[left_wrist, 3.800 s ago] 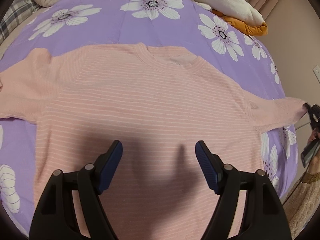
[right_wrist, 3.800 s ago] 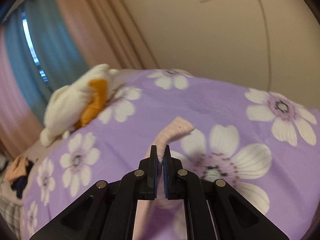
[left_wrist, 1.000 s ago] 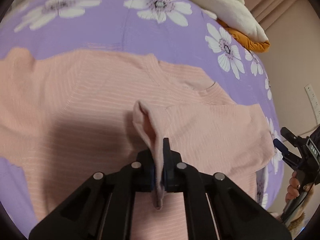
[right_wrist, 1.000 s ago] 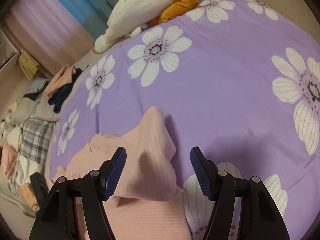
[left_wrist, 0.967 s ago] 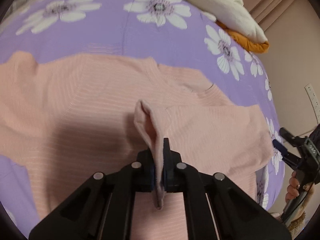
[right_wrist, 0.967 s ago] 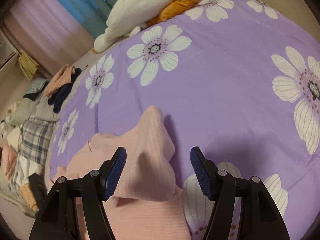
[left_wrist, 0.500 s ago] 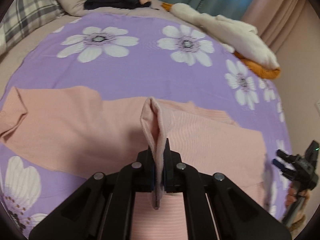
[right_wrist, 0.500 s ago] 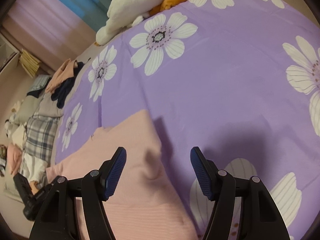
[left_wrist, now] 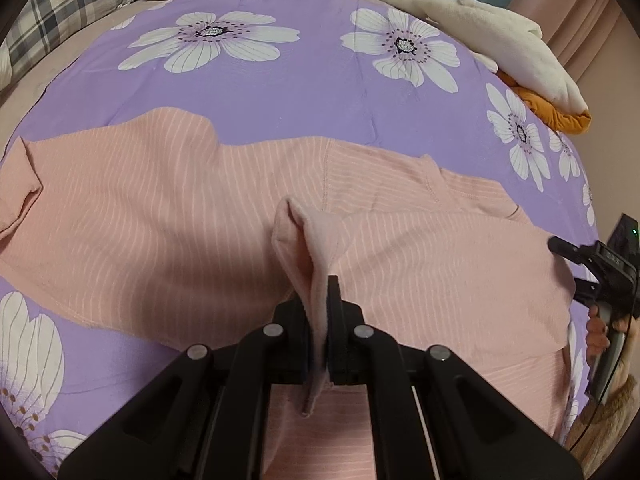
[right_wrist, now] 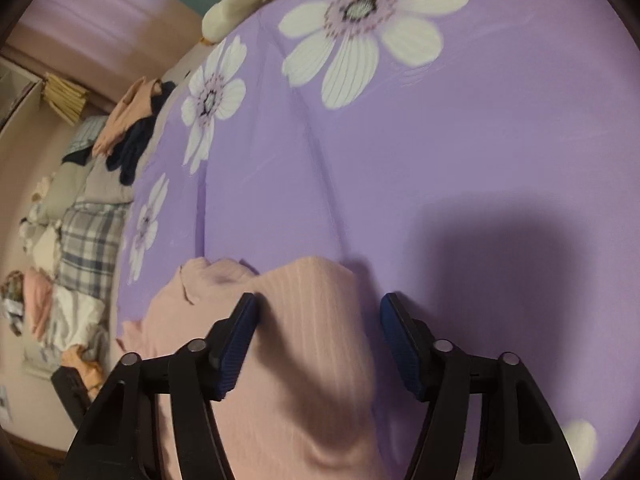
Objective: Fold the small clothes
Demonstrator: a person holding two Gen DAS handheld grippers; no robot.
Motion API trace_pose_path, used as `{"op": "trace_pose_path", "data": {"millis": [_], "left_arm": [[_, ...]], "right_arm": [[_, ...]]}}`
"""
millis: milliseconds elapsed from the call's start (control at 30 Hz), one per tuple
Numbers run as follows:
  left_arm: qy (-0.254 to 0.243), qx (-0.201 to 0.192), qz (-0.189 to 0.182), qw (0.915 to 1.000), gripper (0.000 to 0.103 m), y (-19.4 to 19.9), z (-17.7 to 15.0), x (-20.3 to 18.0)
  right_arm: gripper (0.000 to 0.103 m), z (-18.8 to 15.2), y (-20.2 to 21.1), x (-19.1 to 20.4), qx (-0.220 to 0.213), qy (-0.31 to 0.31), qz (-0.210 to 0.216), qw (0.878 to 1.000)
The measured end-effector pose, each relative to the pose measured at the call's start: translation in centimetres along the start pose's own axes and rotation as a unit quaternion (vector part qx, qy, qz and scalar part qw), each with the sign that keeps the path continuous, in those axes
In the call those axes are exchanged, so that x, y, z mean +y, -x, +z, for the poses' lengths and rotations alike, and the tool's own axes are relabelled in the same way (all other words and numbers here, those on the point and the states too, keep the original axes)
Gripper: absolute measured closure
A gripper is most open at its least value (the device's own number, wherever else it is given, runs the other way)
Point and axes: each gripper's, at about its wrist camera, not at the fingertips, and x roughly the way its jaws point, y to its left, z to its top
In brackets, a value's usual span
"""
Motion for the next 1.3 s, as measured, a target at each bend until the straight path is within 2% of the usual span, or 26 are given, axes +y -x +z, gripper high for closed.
{"op": "trace_pose_path", "data": {"millis": [100, 133, 200, 367, 467, 533, 733, 900, 933, 967, 1033, 1200, 1300], "left_arm": [[-0.005, -0.001, 0.007, 1.0, 0.097, -0.3, -0.1, -0.2], [-0.008, -0.001, 0.01, 0.9999, 0.097, -0.3, -0.1, -0.2], [-0.011, -0.002, 0.012, 0.9999, 0.097, -0.3, -0.2, -0.3], [-0.009, -0.005, 0.001, 0.9999, 0.097, -0.2, -0.1, -0.1], [-0.013, -0.001, -0.009, 0.9999, 0.096, -0.4, 0.0, -0.5], [-0.019, -0.001, -0.001, 0.9998, 0.096, -0.7, -0.1, -0.8], [-0.012, 0.001, -0.003, 0.9999, 0.095, -1.1, 0.0, -0.5], [-0.008, 0.003, -0.005, 0.9999, 0.094, -1.0, 0.1, -0.4], [-0.007, 0.003, -0.006, 0.9999, 0.095, -1.0, 0.1, -0.4], [-0.006, 0.004, -0.007, 0.9999, 0.095, -1.0, 0.2, -0.4], [-0.004, 0.004, -0.009, 0.9999, 0.095, -0.9, 0.2, -0.4], [0.003, 0.005, -0.015, 0.9999, 0.096, -0.6, 0.2, -0.2], [0.006, -0.001, -0.015, 0.9999, 0.096, 0.1, 0.2, -0.1]], "right_arm": [[0.075, 0.2, -0.4, -0.1, -0.005, 0.004, 0.01, 1.0], [0.09, 0.3, -0.5, 0.0, -0.002, 0.009, 0.021, 1.0], [0.096, 0.4, -0.3, 0.5, -0.007, 0.025, 0.015, 1.0], [0.097, 0.4, 2.7, 3.8, -0.081, 0.101, -0.02, 0.991], [0.097, 0.0, 3.7, 5.7, -0.121, 0.157, -0.075, 0.977], [0.097, -0.3, 3.3, 6.0, -0.128, 0.182, -0.097, 0.97], [0.097, -0.1, -1.3, 2.8, -0.079, 0.155, -0.149, 0.973], [0.094, 0.3, -0.3, 2.2, -0.082, 0.129, -0.132, 0.979], [0.084, 0.4, 0.3, 2.2, -0.086, 0.124, -0.13, 0.98], [0.067, 0.4, 0.8, 2.4, -0.09, 0.119, -0.134, 0.98], [0.051, 0.2, 2.5, 2.3, -0.105, 0.101, -0.139, 0.98], [0.051, 0.0, 6.2, -0.2, -0.102, 0.011, -0.074, 0.992], [0.051, -0.8, 6.5, -2.1, -0.09, -0.041, -0.029, 0.995]]}}
